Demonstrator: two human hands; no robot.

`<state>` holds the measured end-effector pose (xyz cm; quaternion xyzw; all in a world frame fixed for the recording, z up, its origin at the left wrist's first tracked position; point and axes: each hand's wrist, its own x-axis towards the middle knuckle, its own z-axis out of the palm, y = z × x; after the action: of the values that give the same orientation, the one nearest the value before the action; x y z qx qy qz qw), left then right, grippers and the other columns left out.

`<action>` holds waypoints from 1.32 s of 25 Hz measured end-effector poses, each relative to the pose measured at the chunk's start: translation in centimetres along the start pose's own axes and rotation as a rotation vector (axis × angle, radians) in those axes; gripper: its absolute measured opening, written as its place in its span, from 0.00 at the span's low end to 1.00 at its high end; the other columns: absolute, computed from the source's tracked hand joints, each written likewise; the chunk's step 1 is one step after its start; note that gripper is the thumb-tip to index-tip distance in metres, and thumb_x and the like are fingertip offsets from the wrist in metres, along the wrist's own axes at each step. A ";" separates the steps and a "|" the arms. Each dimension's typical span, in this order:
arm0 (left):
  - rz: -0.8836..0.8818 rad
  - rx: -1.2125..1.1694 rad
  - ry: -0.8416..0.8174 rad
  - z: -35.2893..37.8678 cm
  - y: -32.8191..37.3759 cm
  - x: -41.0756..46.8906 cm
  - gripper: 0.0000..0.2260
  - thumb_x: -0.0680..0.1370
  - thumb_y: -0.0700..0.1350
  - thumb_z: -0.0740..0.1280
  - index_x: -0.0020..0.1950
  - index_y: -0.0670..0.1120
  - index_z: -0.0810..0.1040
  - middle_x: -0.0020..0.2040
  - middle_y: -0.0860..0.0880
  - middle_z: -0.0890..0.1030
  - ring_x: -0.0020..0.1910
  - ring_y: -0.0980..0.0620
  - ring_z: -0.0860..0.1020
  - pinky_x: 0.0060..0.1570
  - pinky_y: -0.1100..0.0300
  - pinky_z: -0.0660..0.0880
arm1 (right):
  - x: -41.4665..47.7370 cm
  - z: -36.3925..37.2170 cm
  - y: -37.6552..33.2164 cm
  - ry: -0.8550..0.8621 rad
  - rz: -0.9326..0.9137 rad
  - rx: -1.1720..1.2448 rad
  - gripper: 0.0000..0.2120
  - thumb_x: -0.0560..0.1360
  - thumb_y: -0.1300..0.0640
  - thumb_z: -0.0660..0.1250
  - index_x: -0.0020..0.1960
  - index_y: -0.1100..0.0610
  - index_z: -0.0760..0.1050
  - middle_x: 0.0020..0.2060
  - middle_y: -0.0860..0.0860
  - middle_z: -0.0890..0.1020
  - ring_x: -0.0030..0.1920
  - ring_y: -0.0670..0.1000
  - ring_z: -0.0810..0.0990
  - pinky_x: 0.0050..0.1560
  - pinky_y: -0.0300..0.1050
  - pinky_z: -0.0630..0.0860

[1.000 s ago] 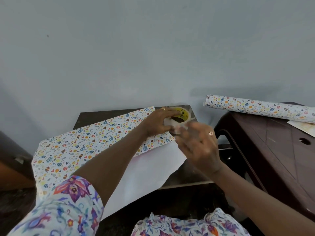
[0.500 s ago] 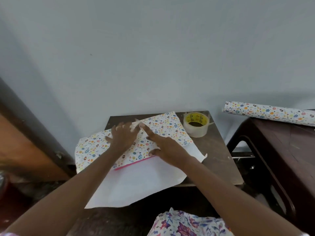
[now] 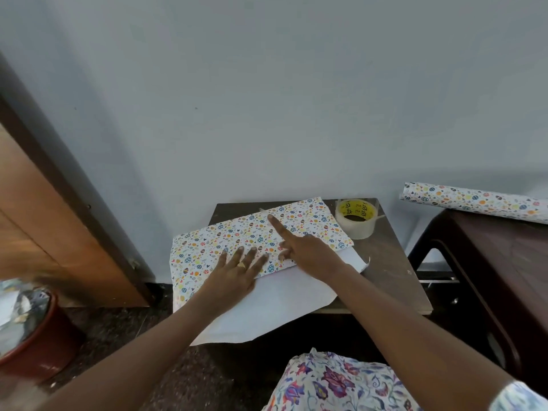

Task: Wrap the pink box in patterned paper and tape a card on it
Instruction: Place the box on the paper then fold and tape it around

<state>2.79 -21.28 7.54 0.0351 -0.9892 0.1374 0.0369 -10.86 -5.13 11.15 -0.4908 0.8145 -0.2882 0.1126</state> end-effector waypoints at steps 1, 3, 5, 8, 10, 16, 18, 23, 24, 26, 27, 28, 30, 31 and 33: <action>0.032 0.007 0.040 0.0 0.2 -0.2 0.21 0.75 0.49 0.59 0.67 0.46 0.66 0.59 0.41 0.80 0.55 0.39 0.80 0.46 0.40 0.79 | 0.1 0.1 -0.2 0.011 -0.017 -0.017 0.41 0.79 0.62 0.57 0.65 0.24 0.34 0.56 0.52 0.81 0.54 0.48 0.81 0.58 0.51 0.75; 0.065 -0.001 0.074 0.2 0.5 -0.2 0.18 0.77 0.48 0.53 0.65 0.45 0.67 0.59 0.41 0.80 0.54 0.39 0.80 0.46 0.40 0.78 | 0.2 0.2 -0.4 0.014 -0.038 0.040 0.44 0.78 0.64 0.57 0.63 0.21 0.35 0.62 0.52 0.78 0.54 0.47 0.80 0.59 0.49 0.75; 0.042 -0.031 -0.013 0.1 0.8 -0.3 0.21 0.82 0.53 0.47 0.63 0.45 0.73 0.57 0.42 0.81 0.53 0.41 0.81 0.46 0.42 0.79 | 0.2 0.5 -0.3 -0.016 -0.042 0.082 0.46 0.76 0.64 0.60 0.63 0.21 0.35 0.64 0.52 0.76 0.57 0.48 0.80 0.59 0.46 0.73; -0.053 -0.054 -0.069 -1.4 0.8 0.3 0.32 0.81 0.59 0.40 0.56 0.47 0.82 0.54 0.45 0.83 0.52 0.45 0.82 0.46 0.47 0.79 | -0.2 1.2 0.4 -0.029 -0.034 0.055 0.45 0.76 0.62 0.63 0.66 0.25 0.34 0.64 0.51 0.76 0.62 0.52 0.77 0.60 0.43 0.71; -0.089 -0.148 -0.062 -2.4 1.1 0.4 0.25 0.81 0.59 0.47 0.64 0.49 0.76 0.63 0.47 0.78 0.60 0.44 0.78 0.55 0.49 0.76 | -0.5 1.7 0.5 0.025 -0.045 0.028 0.44 0.77 0.60 0.63 0.66 0.27 0.34 0.64 0.50 0.76 0.62 0.52 0.76 0.62 0.45 0.71; -0.255 -0.142 -0.109 -3.4 0.1 1.3 0.31 0.77 0.63 0.57 0.76 0.57 0.51 0.76 0.55 0.58 0.67 0.50 0.71 0.56 0.54 0.75 | -1.1 3.2 0.9 0.167 -0.131 -0.049 0.42 0.77 0.60 0.64 0.70 0.36 0.35 0.61 0.52 0.79 0.59 0.52 0.79 0.59 0.48 0.76; -0.230 -0.113 -0.134 -3.2 -0.4 1.5 0.32 0.76 0.65 0.55 0.77 0.56 0.51 0.77 0.54 0.52 0.72 0.52 0.63 0.56 0.52 0.74 | -0.9 3.4 1.2 0.182 -0.144 -0.056 0.42 0.77 0.60 0.65 0.71 0.39 0.35 0.61 0.52 0.79 0.59 0.52 0.79 0.58 0.47 0.76; -0.105 0.052 -0.172 -3.4 -0.9 2.0 0.32 0.77 0.66 0.50 0.77 0.54 0.49 0.77 0.54 0.55 0.72 0.54 0.63 0.52 0.56 0.75 | -1.1 3.6 1.4 0.206 -0.095 0.061 0.41 0.76 0.63 0.65 0.71 0.37 0.41 0.61 0.52 0.79 0.61 0.50 0.77 0.62 0.44 0.72; -0.100 0.067 -0.168 -3.3 -0.9 2.0 0.32 0.77 0.66 0.50 0.77 0.53 0.49 0.77 0.53 0.56 0.72 0.54 0.64 0.52 0.56 0.74 | -1.4 3.5 1.4 0.209 -0.076 0.117 0.41 0.75 0.64 0.66 0.71 0.37 0.44 0.61 0.52 0.79 0.61 0.50 0.77 0.63 0.42 0.71; -0.087 0.109 -0.154 -3.1 -0.8 2.0 0.32 0.78 0.65 0.51 0.77 0.50 0.51 0.76 0.51 0.58 0.72 0.53 0.64 0.51 0.56 0.74 | -1.8 3.2 1.7 0.225 -0.073 0.158 0.41 0.74 0.65 0.68 0.71 0.39 0.46 0.62 0.51 0.79 0.61 0.49 0.77 0.64 0.39 0.70; -0.063 0.138 -0.133 -2.8 -0.8 2.0 0.32 0.78 0.64 0.51 0.77 0.48 0.52 0.76 0.49 0.59 0.72 0.52 0.65 0.50 0.57 0.74 | -1.9 3.0 1.8 0.227 -0.084 0.143 0.41 0.74 0.66 0.68 0.72 0.39 0.46 0.61 0.51 0.79 0.61 0.49 0.78 0.64 0.40 0.71; -0.029 0.163 -0.113 -2.8 -0.8 2.1 0.32 0.78 0.63 0.51 0.77 0.46 0.53 0.75 0.47 0.61 0.70 0.50 0.67 0.49 0.58 0.74 | -2.0 2.8 1.9 0.226 -0.092 0.116 0.42 0.74 0.67 0.67 0.72 0.40 0.45 0.61 0.51 0.79 0.61 0.49 0.78 0.63 0.41 0.72; 0.027 0.210 -0.104 -2.5 -1.0 2.3 0.32 0.78 0.63 0.51 0.76 0.44 0.55 0.74 0.45 0.64 0.66 0.49 0.72 0.46 0.60 0.73 | -2.0 2.5 2.2 0.213 -0.090 0.053 0.43 0.74 0.67 0.67 0.72 0.41 0.41 0.61 0.50 0.79 0.61 0.49 0.77 0.62 0.41 0.72; 0.040 0.225 -0.108 -2.4 -1.1 2.4 0.32 0.78 0.63 0.51 0.76 0.44 0.56 0.73 0.45 0.66 0.63 0.48 0.75 0.43 0.60 0.71 | -2.0 2.5 2.4 0.210 -0.097 0.005 0.44 0.74 0.65 0.67 0.71 0.41 0.39 0.62 0.50 0.79 0.61 0.50 0.77 0.60 0.41 0.72; 0.036 0.253 -0.124 -2.6 -1.3 2.6 0.32 0.78 0.63 0.52 0.76 0.45 0.57 0.72 0.46 0.68 0.58 0.48 0.78 0.39 0.60 0.68 | -2.0 2.4 2.8 0.208 -0.142 -0.125 0.46 0.74 0.61 0.69 0.71 0.42 0.36 0.63 0.51 0.77 0.61 0.52 0.76 0.58 0.44 0.73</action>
<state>0.47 -21.96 10.58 0.0303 -0.9648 0.2593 -0.0316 -10.81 -3.29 7.45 -0.5204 0.8014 -0.2937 -0.0238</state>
